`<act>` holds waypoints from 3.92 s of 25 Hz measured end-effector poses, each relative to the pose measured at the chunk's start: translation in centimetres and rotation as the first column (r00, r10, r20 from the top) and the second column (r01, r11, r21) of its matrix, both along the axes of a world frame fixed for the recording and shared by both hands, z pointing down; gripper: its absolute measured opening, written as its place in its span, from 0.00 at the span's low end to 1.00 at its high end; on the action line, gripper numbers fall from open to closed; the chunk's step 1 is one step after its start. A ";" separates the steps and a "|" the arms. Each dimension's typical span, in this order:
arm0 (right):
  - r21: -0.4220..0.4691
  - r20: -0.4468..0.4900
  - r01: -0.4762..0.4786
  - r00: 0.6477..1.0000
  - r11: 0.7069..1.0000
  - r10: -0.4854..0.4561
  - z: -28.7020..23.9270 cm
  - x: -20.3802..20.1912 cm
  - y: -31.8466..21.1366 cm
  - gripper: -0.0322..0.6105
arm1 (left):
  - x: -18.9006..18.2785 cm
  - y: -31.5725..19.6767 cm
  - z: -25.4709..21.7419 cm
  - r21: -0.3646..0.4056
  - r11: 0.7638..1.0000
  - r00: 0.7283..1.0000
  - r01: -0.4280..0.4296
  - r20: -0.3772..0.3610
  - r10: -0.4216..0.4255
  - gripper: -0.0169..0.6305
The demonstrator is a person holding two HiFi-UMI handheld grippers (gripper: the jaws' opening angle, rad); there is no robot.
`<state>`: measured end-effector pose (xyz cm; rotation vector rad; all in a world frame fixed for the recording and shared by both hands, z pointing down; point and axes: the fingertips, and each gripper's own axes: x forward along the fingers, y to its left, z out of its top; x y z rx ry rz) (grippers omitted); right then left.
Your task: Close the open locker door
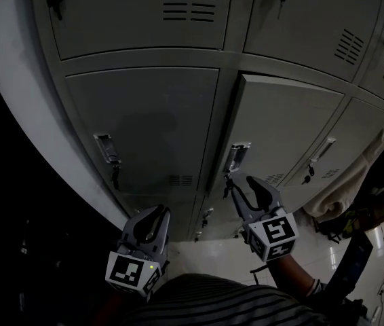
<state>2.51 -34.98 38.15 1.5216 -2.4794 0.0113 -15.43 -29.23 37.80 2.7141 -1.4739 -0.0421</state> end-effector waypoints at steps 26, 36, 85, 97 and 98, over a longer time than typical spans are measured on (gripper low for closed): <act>-0.352 0.876 0.151 0.401 0.924 0.268 3.8 -1.5 -2.0 0.10 | 0.5 1.2 0.1 0.021 1.000 0.999 -0.017 0.039 0.016 0.09; -0.310 0.825 0.131 0.529 0.942 0.198 3.2 -2.1 -3.7 0.11 | 0.3 1.1 0.2 -0.020 1.000 0.999 -0.002 0.054 0.003 0.09; 0.042 0.090 0.086 0.992 0.995 -0.090 -1.4 13.7 39.5 0.05 | 17.8 36.7 0.3 -0.064 0.997 0.996 0.037 0.077 -0.032 0.09; 0.013 0.060 0.092 0.994 0.996 -0.093 -0.7 8.9 42.3 0.05 | 15.0 39.0 0.4 -0.084 0.996 0.999 -0.006 0.040 0.010 0.09; 0.009 0.059 0.092 0.994 0.996 -0.093 -0.6 8.7 42.5 0.05 | 14.9 39.2 0.6 -0.085 0.996 0.999 -0.010 0.044 0.014 0.09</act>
